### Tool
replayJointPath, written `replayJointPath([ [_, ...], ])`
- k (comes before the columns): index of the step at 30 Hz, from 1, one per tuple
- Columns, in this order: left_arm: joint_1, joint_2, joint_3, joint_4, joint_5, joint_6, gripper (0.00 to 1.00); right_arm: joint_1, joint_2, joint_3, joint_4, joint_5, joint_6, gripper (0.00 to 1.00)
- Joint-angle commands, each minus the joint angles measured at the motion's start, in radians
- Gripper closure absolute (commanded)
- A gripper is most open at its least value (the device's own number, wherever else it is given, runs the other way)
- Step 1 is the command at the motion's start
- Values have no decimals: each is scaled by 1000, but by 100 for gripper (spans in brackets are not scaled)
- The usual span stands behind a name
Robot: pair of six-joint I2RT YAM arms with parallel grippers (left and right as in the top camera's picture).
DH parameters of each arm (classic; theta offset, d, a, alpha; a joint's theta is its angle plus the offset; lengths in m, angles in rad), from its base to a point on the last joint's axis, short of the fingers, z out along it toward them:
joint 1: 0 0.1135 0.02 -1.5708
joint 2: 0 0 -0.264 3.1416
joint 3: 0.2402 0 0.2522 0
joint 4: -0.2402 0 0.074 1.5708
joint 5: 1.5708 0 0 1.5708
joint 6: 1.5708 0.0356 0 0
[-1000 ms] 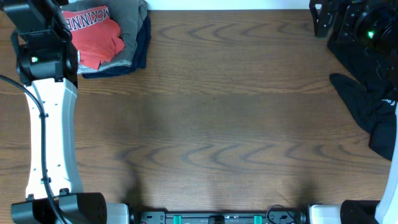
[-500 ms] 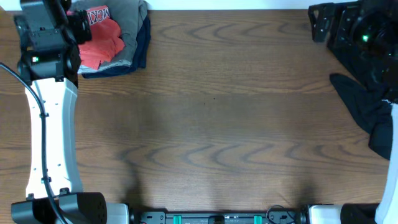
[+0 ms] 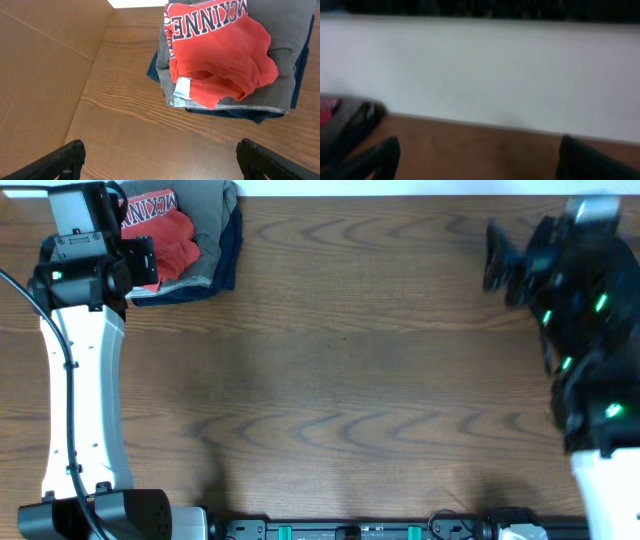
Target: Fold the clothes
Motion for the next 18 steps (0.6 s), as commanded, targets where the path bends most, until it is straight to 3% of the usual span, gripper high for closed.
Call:
replayJointPath([
  [1, 3, 1, 1, -3, -5, -2, 2, -14, -145, -267, 120, -19, 11, 1],
  [10, 3, 1, 1, -3, -5, -2, 2, -26, -538, -747, 247, -7, 11, 1],
  [18, 3, 1, 1, -3, -5, -2, 2, -26, -802, -982, 247, -4, 11, 1],
])
